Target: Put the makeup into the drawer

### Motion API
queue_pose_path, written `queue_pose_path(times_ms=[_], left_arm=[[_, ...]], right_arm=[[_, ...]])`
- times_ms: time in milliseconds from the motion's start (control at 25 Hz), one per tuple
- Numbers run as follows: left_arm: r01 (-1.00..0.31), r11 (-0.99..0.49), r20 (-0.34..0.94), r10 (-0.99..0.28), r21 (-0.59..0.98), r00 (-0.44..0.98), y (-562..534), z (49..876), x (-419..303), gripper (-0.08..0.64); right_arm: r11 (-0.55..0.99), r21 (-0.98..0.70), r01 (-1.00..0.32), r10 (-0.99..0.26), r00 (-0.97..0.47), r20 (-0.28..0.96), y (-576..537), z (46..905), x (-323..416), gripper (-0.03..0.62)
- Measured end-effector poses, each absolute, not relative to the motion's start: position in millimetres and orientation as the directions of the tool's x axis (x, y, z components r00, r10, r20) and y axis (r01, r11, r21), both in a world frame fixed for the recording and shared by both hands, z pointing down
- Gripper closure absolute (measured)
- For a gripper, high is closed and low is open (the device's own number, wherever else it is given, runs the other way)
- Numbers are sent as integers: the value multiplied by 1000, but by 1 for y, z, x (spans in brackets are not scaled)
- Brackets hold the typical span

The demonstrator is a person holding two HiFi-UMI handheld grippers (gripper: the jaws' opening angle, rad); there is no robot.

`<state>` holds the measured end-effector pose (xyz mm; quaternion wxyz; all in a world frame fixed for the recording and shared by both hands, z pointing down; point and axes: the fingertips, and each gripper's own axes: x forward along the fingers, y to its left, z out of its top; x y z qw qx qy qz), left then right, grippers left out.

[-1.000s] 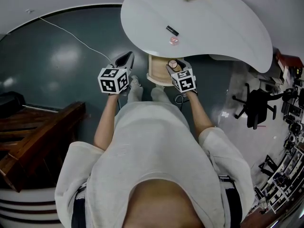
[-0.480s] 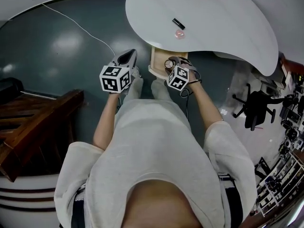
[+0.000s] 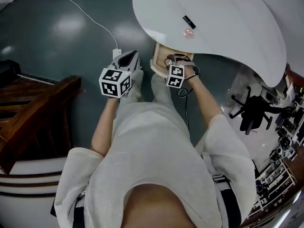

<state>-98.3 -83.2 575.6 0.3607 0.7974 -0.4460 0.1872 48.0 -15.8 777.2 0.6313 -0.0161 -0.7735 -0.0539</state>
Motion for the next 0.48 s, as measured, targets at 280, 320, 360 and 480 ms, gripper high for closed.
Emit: queue_pose_path(times_ms=[280,320,360,480], left_arm=[[-857,-307,634,-579,413,513,-86,593,-103,548],[-858,-303,637,-577,414,511,-85,595,-104,548],[-860,-300,641,-575,414,509,-85,598,-104,548],[-864,-289,652,-568,413,502,-84,607,-106,548]], right_arm=[[996,4,84,12,-193,981,-23,828,45,368],[997,0,82,16,-194,981,-24,834,44,368],[997,-5,82,20,-194,981,-26,840,42,368],[996,-17,83,33,-183,983,-32,863,40,368]])
